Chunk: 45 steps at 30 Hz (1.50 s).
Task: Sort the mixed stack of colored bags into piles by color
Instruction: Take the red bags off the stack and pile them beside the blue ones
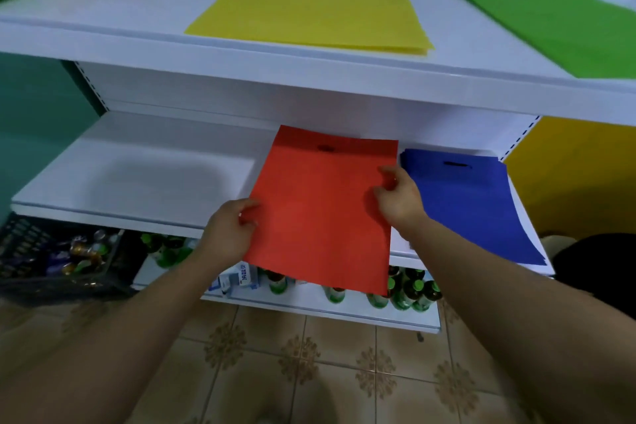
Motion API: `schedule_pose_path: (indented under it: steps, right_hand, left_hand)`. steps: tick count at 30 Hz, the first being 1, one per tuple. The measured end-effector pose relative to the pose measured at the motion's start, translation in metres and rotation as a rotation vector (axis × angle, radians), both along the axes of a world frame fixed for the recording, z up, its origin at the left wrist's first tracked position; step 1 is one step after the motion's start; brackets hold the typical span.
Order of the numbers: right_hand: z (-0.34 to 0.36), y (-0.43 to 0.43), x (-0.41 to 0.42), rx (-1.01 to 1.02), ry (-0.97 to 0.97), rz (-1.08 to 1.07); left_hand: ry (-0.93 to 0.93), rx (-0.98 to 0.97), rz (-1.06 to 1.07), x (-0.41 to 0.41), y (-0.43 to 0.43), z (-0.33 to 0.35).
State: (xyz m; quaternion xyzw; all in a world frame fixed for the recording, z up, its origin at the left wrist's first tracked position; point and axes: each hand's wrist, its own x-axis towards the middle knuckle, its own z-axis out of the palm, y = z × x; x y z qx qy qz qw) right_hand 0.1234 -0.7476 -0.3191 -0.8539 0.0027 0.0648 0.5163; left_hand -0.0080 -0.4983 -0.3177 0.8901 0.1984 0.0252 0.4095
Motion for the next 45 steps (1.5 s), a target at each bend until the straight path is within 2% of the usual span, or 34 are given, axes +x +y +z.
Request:
schedule_pose_path:
  steps: [5,9,15,20,25,35,41,45]
  right_hand:
    - [-0.026,0.017,0.051,0.013,0.086,-0.007]
    - [-0.050,0.026,0.089,-0.142,0.040,0.064]
    - [-0.084,0.035,0.125,-0.334,-0.016,0.190]
    - [-0.106,0.032,0.126,-0.529,0.089,0.282]
    - [-0.110,0.033,0.118,-0.444,0.165,0.351]
    - [-0.074,0.023,0.087,-0.509,0.180,0.437]
    - [-0.010,0.023,0.040,-0.569,0.031,0.405]
    - [0.045,0.027,-0.014,-0.618,-0.071,0.403]
  left_hand:
    - [0.103,-0.039,-0.115,0.043,0.013,-0.025]
    - [0.170,-0.004,-0.194,0.071,0.022,-0.045]
    - [0.207,0.256,-0.197,0.109,0.028,-0.080]
    - [0.406,0.195,-0.318,0.099,0.025,-0.096]
    - [0.365,0.345,-0.357,0.091,0.024,-0.106]
    - [0.365,0.324,-0.332,0.062,0.008,-0.050]
    - [0.268,0.258,-0.315,0.024,-0.005,0.009]
    - [0.198,0.325,-0.334,-0.018,-0.001,0.044]
